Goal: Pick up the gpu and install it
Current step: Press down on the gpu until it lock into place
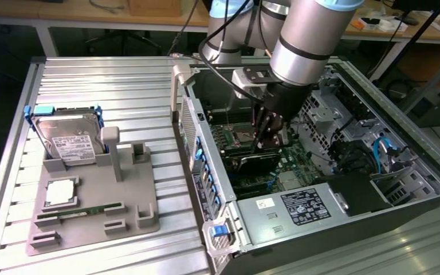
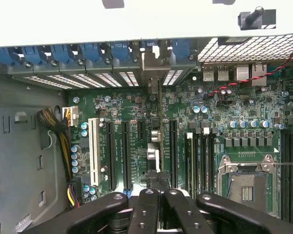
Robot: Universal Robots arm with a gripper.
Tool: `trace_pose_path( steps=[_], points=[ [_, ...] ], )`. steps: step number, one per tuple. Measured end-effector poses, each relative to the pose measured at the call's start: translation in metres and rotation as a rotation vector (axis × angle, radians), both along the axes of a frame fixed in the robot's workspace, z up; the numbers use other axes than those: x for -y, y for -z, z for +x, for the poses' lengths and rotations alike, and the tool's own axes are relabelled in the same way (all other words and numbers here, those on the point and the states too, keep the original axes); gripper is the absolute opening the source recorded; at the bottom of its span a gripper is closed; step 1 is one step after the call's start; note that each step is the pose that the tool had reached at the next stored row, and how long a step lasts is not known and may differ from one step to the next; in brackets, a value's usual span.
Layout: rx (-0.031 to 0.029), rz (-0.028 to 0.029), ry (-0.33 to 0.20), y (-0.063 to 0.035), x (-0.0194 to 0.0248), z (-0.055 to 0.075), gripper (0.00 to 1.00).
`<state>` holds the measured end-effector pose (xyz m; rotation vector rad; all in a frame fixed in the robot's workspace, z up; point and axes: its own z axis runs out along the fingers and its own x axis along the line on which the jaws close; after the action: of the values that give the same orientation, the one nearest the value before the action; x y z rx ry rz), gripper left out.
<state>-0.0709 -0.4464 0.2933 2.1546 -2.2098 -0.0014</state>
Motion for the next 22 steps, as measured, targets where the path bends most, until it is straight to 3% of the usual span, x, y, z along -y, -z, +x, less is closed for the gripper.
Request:
trace_pose_path(
  steps=[6,16,22],
  points=[
    [0.0008,0.0002,0.000,0.0007,0.0000,0.000,0.11],
    [0.0014,0.0001,0.000,0.0190,-0.0018,-0.006,0.11],
    [0.0012,-0.0015,0.000,0.0231,-0.0018,-0.006,0.11]
  ],
)
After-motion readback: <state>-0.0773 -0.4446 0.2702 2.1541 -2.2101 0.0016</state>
